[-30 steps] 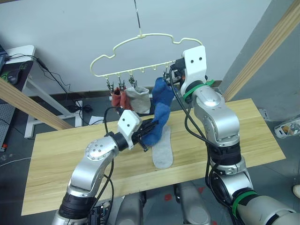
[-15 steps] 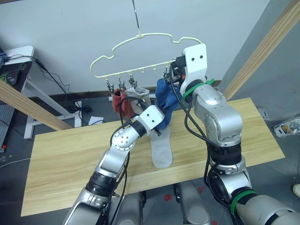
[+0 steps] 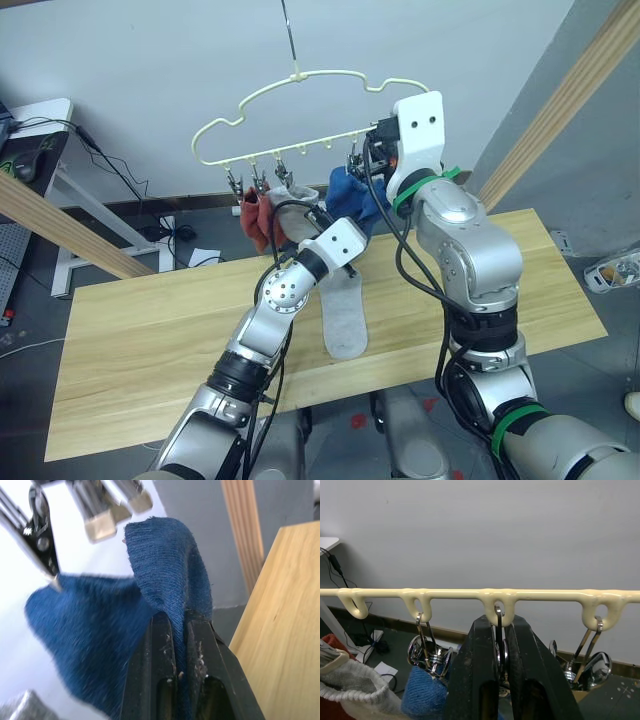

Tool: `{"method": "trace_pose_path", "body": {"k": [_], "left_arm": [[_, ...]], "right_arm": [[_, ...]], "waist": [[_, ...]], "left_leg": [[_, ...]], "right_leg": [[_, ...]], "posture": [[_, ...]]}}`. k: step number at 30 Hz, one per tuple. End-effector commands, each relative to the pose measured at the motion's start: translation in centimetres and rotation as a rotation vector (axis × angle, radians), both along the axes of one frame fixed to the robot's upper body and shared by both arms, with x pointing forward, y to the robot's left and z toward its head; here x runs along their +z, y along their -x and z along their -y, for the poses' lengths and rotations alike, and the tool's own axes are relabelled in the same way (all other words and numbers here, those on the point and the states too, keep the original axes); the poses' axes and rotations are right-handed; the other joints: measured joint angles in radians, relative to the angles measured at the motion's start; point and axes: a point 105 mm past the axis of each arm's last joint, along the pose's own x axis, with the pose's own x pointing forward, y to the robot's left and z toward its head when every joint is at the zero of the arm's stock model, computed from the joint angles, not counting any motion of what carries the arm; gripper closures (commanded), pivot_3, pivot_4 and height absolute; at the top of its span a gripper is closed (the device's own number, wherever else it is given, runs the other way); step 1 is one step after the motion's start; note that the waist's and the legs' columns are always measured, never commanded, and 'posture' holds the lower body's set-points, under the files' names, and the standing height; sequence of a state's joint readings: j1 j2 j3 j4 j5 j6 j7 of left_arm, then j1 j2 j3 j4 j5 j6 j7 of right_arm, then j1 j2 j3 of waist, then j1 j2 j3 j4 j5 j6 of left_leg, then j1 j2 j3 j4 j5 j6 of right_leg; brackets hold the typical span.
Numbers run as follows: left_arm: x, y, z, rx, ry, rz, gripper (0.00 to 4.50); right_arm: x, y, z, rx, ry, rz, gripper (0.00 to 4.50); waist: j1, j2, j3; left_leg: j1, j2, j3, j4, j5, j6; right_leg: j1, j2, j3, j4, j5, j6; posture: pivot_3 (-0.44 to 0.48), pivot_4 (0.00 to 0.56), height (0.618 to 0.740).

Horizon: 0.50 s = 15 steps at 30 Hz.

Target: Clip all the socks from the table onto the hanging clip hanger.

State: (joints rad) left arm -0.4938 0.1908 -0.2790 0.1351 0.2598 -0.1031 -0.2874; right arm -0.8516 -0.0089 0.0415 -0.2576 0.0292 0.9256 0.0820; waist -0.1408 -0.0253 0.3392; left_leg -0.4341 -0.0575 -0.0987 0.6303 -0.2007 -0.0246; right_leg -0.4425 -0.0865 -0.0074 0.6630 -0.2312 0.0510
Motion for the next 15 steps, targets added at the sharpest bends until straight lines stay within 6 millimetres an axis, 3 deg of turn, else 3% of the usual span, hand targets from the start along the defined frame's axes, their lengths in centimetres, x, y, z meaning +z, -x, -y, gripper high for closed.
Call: {"method": "trace_pose_path", "body": {"k": [1, 15], "left_arm": [[1.15, 0.04, 0.11, 0.003, 0.016, 0.059, 4.50], [1.82, 0.04, 0.70, -0.010, 0.019, 0.111, 4.50]], "right_arm": [[1.92, 1.03, -0.40, 0.031, -0.015, 0.075, 4.50], [1.44, 1.05, -0.60, 0.042, -0.006, 0.060, 4.50]], "waist": [[0.001, 0.000, 0.000], [0.001, 0.000, 0.000]], "left_leg": [[0.000, 0.000, 0.000, 0.000, 0.000, 0.000], [0.000, 0.000, 0.000, 0.000, 0.000, 0.000]], "right_leg": [[0.000, 0.000, 0.000, 0.000, 0.000, 0.000], [0.000, 0.000, 0.000, 0.000, 0.000, 0.000]], "posture": [[-0.247, 0.345, 0.740], [-0.244, 0.341, 0.740]]}}
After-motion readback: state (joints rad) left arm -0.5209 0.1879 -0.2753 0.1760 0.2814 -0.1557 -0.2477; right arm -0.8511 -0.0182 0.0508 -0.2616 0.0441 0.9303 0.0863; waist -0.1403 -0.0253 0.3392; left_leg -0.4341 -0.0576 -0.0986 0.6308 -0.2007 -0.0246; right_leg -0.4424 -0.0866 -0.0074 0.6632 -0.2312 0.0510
